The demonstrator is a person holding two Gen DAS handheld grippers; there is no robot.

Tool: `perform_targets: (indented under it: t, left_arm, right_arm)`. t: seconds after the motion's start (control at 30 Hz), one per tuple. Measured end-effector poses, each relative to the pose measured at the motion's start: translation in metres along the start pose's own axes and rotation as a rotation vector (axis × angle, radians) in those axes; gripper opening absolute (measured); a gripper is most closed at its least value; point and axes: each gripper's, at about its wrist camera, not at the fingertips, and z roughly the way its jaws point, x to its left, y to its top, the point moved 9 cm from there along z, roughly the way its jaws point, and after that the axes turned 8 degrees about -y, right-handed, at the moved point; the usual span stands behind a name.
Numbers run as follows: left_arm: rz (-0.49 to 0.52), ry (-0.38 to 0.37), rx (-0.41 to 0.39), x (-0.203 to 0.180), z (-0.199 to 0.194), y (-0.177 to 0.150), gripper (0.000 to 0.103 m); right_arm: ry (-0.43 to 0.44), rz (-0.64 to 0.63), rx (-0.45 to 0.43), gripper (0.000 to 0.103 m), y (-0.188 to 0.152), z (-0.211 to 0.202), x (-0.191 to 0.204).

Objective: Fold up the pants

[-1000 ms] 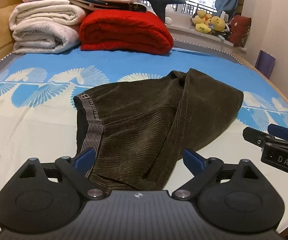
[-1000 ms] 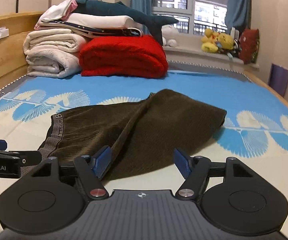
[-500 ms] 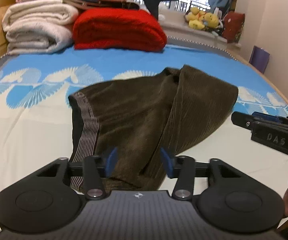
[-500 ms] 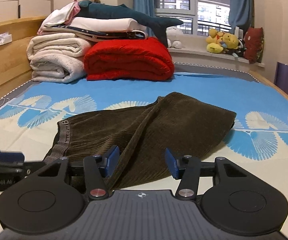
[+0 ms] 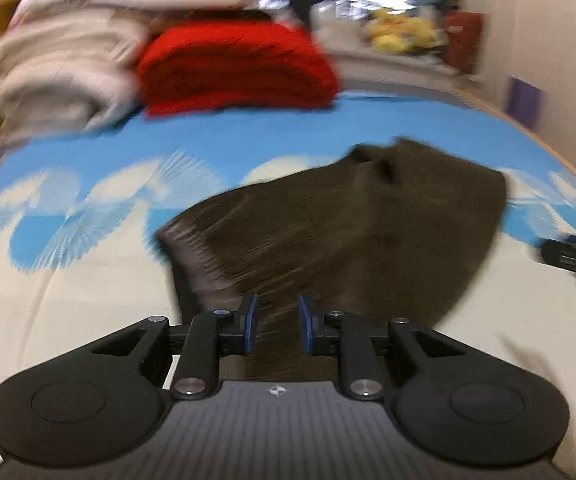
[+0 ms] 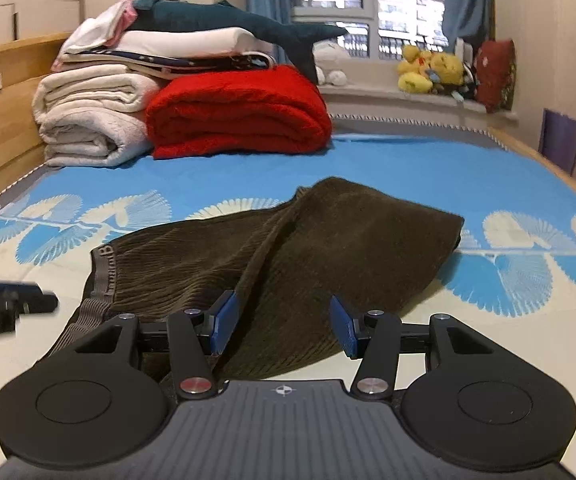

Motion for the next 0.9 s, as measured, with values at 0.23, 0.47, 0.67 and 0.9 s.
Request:
perform_targets:
  t: [0.23,0.47,0.67,0.9]
  left_arm:
    - [-0.42,-0.058,0.114,0.073,0.031,-0.01,0.026]
    - [-0.441,-0.026,0.216,0.077,0.058,-0.025,0.048]
    - [-0.507,-0.004,0.248,0.091,0.075,-0.034,0.071]
    - [-0.45,-0.015,0.332,0.082,0.096,-0.051,0.082]
  right_arm:
    - [0.023,0.01,0.067,0.053,0.001,0.057,0.008]
    - [0.104,0.119,0.229,0.053,-0.014,0.111,0.027]
    - [0.134,0.057,0.272,0.055,-0.024,0.132,0.051]
    - [0.14,0.072,0.299,0.024,-0.029,0.147,0.055]
